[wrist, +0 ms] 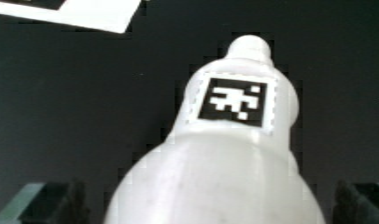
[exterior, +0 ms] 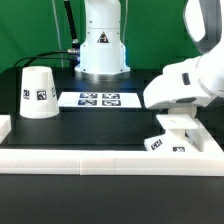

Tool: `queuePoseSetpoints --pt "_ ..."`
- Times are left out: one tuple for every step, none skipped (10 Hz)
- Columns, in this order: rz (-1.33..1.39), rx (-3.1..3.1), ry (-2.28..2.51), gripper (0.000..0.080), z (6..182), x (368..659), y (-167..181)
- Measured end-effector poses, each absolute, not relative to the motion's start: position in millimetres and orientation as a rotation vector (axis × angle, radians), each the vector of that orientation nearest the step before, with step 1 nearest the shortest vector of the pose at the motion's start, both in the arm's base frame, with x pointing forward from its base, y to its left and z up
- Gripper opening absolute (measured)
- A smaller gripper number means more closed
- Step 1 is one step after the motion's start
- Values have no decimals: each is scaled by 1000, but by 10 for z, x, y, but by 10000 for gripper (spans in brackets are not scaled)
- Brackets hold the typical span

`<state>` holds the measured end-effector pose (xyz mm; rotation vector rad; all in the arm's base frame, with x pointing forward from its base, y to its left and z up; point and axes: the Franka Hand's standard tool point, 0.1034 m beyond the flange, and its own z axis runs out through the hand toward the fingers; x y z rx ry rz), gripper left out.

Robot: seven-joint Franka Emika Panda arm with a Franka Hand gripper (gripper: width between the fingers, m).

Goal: Assemble lamp

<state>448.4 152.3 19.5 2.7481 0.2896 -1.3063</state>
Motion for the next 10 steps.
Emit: queuePoseSetpoints --pt "-1312 2743 287 698 180 4458 1520" --pt "-1316 2740 283 698 161 4441 1517" --pt "-1321 2735 275 698 136 4423 1510" --pt "-1322 2734 265 698 109 4412 1494" --pt "-1319 2736 260 698 87 4410 1477" --pt "-1320 2735 257 613 77 4403 1470" --pt "-1320 2731 253 573 75 4398 1474" --pt "-1320 2728 255 573 75 4391 1486" --pt "-1320 2727 258 573 75 4388 1496" --pt "-1320 2728 259 573 75 4388 1495"
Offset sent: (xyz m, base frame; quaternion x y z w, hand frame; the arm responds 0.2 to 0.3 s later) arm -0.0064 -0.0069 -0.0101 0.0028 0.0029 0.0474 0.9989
